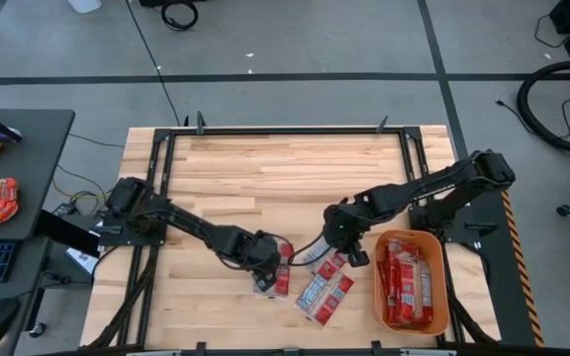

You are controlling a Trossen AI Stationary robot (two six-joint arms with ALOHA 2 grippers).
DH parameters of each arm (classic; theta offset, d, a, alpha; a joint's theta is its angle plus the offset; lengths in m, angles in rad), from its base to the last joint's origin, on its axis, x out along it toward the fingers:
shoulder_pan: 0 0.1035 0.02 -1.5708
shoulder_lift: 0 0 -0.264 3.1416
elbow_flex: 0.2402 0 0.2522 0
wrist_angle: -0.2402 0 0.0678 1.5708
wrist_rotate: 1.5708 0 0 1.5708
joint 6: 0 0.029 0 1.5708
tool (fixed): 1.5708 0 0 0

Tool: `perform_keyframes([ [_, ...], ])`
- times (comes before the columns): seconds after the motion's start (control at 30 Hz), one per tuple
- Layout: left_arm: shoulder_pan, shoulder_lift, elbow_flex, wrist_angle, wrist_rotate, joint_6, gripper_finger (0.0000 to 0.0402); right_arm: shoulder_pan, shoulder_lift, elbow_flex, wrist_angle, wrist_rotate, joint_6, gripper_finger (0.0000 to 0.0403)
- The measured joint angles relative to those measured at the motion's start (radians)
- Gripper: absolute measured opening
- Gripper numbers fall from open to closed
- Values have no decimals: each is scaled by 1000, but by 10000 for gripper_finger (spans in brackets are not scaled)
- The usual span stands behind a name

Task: Sort popcorn bags into baskets
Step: Put the left red popcorn bag into the orange bin

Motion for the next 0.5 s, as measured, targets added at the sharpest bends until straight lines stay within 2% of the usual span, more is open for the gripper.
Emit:
perform_keyframes([
  [0.1, -20, 0, -6, -66, 35, 32, 171, 2, -4, -26, 60, -3, -21, 121],
  [0.2, -20, -15, -73, -25, 77, 25, 169, -2, -6, -79, 157, -20, -22, 121],
  [0.37, -4, -65, -227, 222, 124, -119, 149, -2, -6, -123, 247, -34, 25, 121],
  [0.5, -4, -71, -265, 307, 129, -193, 140, 13, -1, -124, 314, -49, 4, 120],
])
